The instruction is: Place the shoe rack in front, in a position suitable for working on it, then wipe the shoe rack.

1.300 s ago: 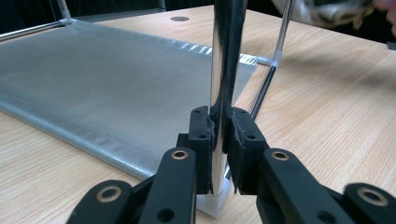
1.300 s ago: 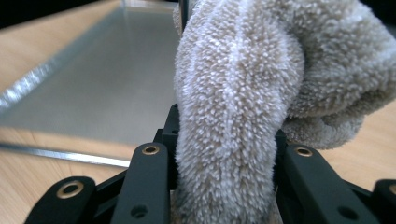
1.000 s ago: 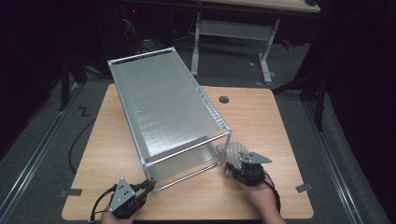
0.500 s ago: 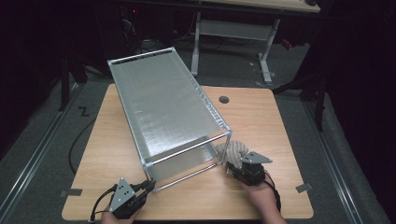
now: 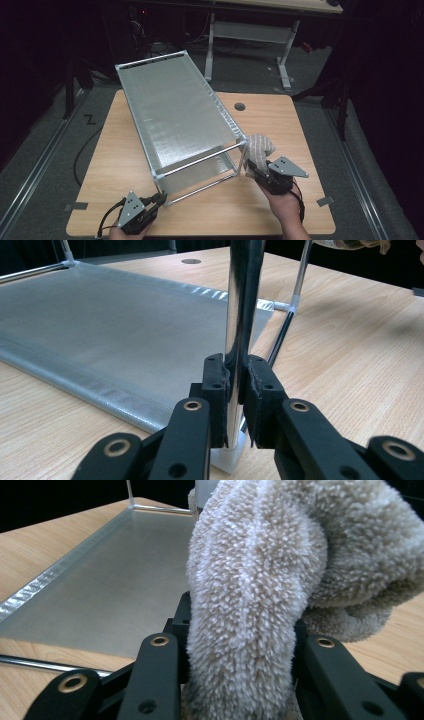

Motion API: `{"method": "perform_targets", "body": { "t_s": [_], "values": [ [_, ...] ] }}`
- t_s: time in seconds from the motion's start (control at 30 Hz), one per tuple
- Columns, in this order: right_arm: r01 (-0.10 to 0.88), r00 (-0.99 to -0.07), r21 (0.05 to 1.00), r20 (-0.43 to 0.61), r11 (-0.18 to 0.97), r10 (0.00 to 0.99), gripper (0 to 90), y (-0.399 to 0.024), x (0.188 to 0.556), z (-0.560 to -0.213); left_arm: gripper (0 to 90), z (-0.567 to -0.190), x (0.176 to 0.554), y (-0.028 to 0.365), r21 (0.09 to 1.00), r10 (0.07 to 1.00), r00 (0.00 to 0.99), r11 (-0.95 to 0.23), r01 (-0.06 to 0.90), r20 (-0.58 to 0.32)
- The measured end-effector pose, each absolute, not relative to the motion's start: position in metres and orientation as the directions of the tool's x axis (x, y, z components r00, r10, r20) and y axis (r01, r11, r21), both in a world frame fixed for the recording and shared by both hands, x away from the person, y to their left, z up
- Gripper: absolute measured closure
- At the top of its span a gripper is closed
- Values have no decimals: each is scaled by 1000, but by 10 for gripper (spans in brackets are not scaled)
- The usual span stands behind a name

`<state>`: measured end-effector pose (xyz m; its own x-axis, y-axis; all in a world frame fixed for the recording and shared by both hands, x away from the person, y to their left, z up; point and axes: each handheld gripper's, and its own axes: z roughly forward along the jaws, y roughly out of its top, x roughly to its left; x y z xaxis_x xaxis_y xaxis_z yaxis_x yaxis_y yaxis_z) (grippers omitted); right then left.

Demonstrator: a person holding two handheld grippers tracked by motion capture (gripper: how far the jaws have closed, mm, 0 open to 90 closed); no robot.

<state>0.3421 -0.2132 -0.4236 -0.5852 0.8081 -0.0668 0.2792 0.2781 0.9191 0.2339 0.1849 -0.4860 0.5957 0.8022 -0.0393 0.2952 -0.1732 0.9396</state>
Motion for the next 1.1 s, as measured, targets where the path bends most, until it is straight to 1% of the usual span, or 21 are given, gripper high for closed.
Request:
{"method": "perform_targets", "body": {
  "t_s": [0.17,0.33,0.4,0.5,0.67,0.9,1.1],
  "values": [
    [355,-597,876,-56,326,800,650,-212,346,-441,802,-485,235,185,939,798,601,-178,296,-38],
    [473,-605,787,-36,395,796,650,-214,351,-473,802,-485,237,180,938,783,621,-189,292,-36],
    [508,-602,759,-24,407,798,649,-216,352,-480,802,-484,239,178,937,775,631,-193,291,-36],
    [535,-598,737,-16,413,802,649,-221,352,-487,802,-484,242,174,937,762,646,-198,287,-37],
    [541,-567,741,-27,397,823,649,-233,344,-486,802,-484,250,166,937,745,666,-206,282,-36],
    [537,-516,763,-40,360,856,645,-255,325,-476,803,-484,263,153,937,724,688,-210,280,-44],
    [558,-442,764,-58,325,895,633,-278,313,-472,803,-484,271,145,937,710,703,-212,279,-49]
  ]
}}
